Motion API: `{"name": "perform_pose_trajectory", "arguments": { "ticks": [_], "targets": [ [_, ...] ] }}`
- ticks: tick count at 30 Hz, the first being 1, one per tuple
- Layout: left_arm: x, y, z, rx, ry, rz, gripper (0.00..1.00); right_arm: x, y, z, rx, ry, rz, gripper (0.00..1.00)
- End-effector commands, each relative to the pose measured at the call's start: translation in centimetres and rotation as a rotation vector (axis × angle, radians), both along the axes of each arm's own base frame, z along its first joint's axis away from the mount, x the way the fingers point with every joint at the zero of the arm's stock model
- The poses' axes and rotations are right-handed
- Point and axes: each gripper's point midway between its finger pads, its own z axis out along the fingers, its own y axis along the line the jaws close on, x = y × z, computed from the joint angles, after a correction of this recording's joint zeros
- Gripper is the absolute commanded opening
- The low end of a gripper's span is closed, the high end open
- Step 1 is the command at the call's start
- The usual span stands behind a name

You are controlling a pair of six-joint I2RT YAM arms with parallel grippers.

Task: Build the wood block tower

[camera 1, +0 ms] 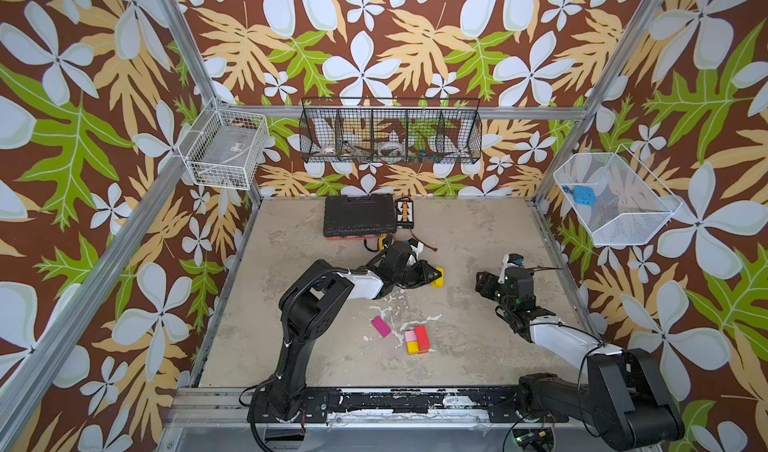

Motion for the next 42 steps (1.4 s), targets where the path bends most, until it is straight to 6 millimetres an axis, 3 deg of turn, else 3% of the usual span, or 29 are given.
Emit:
{"name": "perform_pose_trajectory", "arguments": {
  "ticks": [1, 15, 21, 28, 36, 42],
  "targets": [
    [0.1, -1.5, 3.0, -0.200, 0.050, -0.020, 0.00, 0.5, 0.0, 0.7, -0.007, -0.025, 0.001, 0.70],
    [1.1, -1.2, -2.9, -0.114, 0.187, 0.075, 0.00, 0.6, 0.1, 0.5, -0.006, -0.018, 0.003, 0.70],
    [1.4, -0.2, -4.0, -0.019, 0.177, 0.118, 0.25, 0.6, 0.0, 0.5, -0.006, -0.018, 0.002, 0.70],
    [1.4, 1.0, -5.1, 0.066, 0.165, 0.153, 0.34, 0.6, 0.1, 0.5, -0.005, -0.019, 0.004, 0.70],
    [1.7, 2.0, -4.1, 0.148, 0.104, 0.169, 0.59, 0.6, 0.1, 0.5, -0.005, -0.018, 0.008, 0.70],
    [1.6, 4.0, 0.1, 0.242, -0.025, 0.189, 0.88, 0.6, 0.1, 0.4, -0.007, -0.015, 0.007, 0.70]
  ]
}}
